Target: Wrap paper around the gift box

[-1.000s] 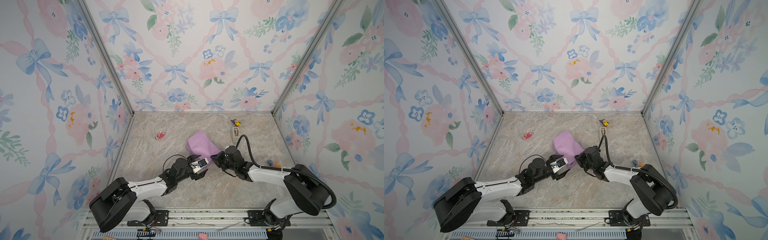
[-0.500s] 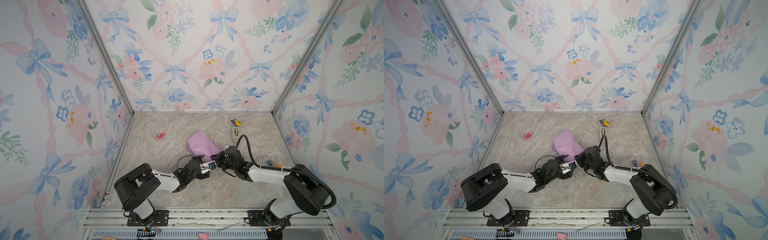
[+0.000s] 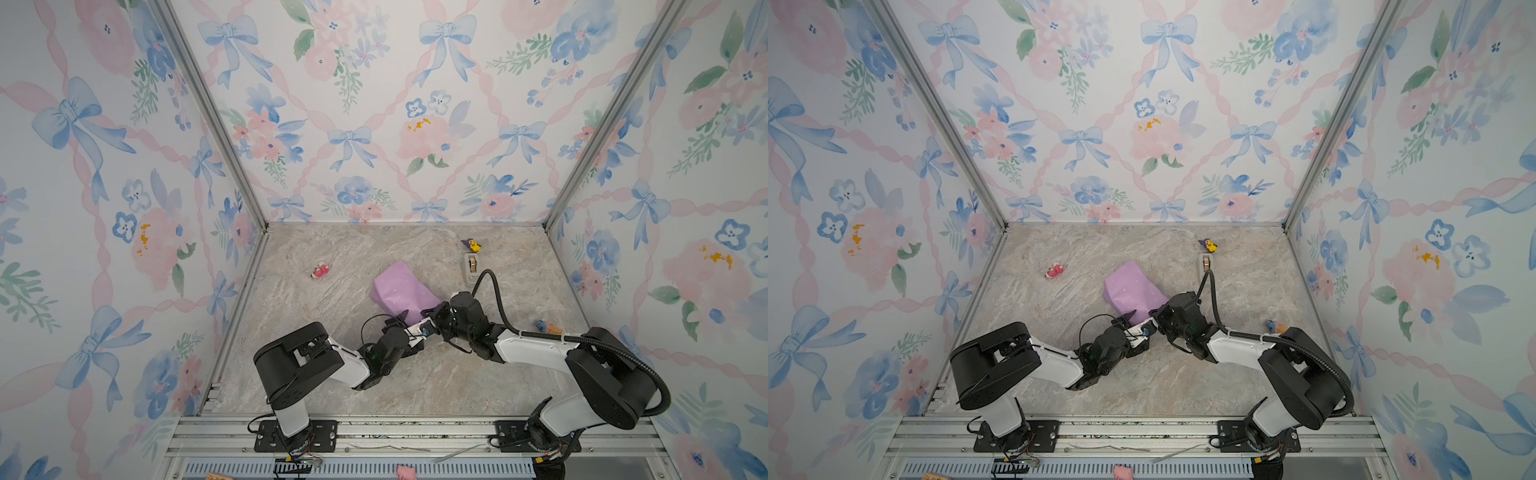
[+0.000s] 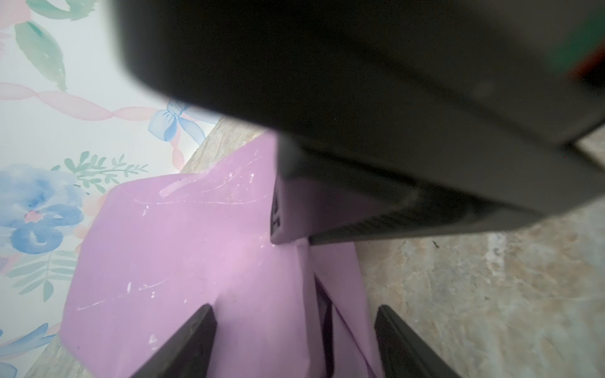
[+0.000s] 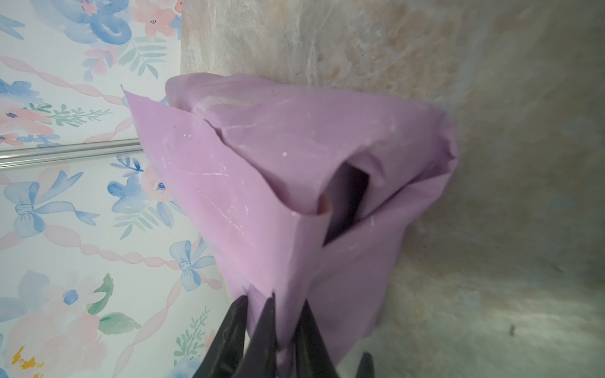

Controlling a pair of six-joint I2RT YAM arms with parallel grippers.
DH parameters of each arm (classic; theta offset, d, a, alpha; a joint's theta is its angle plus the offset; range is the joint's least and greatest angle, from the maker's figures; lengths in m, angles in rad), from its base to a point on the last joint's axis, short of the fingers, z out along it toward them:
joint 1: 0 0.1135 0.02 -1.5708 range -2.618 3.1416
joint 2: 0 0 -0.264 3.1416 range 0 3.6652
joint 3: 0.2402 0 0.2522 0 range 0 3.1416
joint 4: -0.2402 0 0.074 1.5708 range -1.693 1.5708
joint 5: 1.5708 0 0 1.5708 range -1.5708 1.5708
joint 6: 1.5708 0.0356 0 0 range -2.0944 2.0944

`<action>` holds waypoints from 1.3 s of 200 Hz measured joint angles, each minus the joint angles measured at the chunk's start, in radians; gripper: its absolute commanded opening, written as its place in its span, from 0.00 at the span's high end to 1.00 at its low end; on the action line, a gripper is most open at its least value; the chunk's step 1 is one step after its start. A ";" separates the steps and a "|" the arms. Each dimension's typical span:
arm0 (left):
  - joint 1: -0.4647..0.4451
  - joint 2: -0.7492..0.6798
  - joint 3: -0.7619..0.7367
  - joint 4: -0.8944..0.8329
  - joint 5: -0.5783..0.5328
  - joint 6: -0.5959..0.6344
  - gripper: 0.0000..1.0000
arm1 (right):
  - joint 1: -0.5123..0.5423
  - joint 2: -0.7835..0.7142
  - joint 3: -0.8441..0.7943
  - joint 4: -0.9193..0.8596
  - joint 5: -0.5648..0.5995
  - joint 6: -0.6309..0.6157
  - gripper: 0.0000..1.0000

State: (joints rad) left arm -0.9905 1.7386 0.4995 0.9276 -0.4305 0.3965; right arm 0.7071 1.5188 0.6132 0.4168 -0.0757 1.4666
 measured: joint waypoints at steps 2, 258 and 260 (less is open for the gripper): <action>-0.001 0.002 0.000 0.003 -0.002 -0.005 0.25 | 0.000 0.000 0.000 0.000 0.000 0.000 0.87; -0.022 0.065 0.011 0.127 -0.150 -0.282 0.45 | 0.000 0.011 -0.016 0.053 -0.019 0.010 0.82; -0.022 0.065 0.012 0.126 -0.150 -0.282 0.45 | 0.000 0.011 -0.016 0.053 -0.022 0.011 0.82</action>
State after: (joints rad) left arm -1.0122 1.8038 0.5114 1.0538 -0.5800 0.1143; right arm 0.7067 1.5303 0.5968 0.4694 -0.0975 1.4773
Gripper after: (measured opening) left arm 0.561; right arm 0.160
